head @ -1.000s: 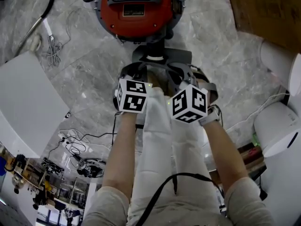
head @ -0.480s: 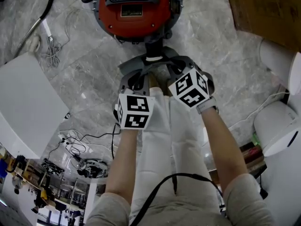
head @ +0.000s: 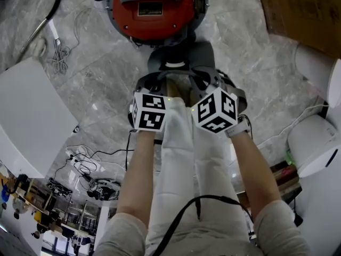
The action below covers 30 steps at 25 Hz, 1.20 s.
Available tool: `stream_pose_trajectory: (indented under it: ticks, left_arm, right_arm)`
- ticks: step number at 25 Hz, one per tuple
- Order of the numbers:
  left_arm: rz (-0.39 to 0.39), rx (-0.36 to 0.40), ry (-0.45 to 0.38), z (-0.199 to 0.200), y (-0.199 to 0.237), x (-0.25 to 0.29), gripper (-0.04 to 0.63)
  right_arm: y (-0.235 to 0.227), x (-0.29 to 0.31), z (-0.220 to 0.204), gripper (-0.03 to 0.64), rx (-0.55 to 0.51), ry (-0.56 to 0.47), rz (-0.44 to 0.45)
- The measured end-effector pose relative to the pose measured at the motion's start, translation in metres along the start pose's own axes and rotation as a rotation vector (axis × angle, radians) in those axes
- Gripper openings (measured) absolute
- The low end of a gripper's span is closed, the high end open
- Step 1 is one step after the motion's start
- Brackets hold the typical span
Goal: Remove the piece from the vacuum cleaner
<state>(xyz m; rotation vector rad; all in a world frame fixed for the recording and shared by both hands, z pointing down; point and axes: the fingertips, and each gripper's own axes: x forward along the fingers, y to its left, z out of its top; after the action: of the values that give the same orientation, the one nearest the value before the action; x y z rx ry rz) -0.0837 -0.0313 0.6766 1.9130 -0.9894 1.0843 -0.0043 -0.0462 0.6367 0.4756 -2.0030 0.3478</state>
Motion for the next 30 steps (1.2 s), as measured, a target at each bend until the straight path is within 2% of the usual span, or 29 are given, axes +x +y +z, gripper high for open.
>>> stream_pose_trajectory:
  ticks: [5, 11, 17, 21, 26, 30]
  left_arm:
    - [-0.021, -0.035, 0.016, 0.001, 0.006, 0.007, 0.034]
    - [-0.008, -0.008, 0.015, 0.000, -0.001, -0.011, 0.034]
    - [0.014, 0.019, -0.026, 0.011, -0.005, -0.026, 0.034]
    - [0.000, 0.016, -0.032, 0.006, -0.009, -0.019, 0.034]
    - [-0.020, -0.003, -0.002, 0.002, -0.006, 0.000, 0.034]
    - [-0.051, -0.105, -0.005, -0.001, -0.005, 0.010, 0.034]
  right_arm:
    - [0.006, -0.006, 0.007, 0.025, -0.066, 0.003, -0.019]
    - [0.006, 0.009, -0.008, 0.025, 0.106, -0.015, 0.037]
    - [0.002, 0.026, -0.020, 0.025, 0.194, -0.007, 0.081]
    - [0.003, 0.031, -0.023, 0.025, 0.263, -0.006, 0.099]
    - [0.005, 0.008, -0.014, 0.025, 0.122, -0.005, 0.035]
    - [0.006, -0.006, -0.001, 0.025, 0.052, -0.018, -0.007]
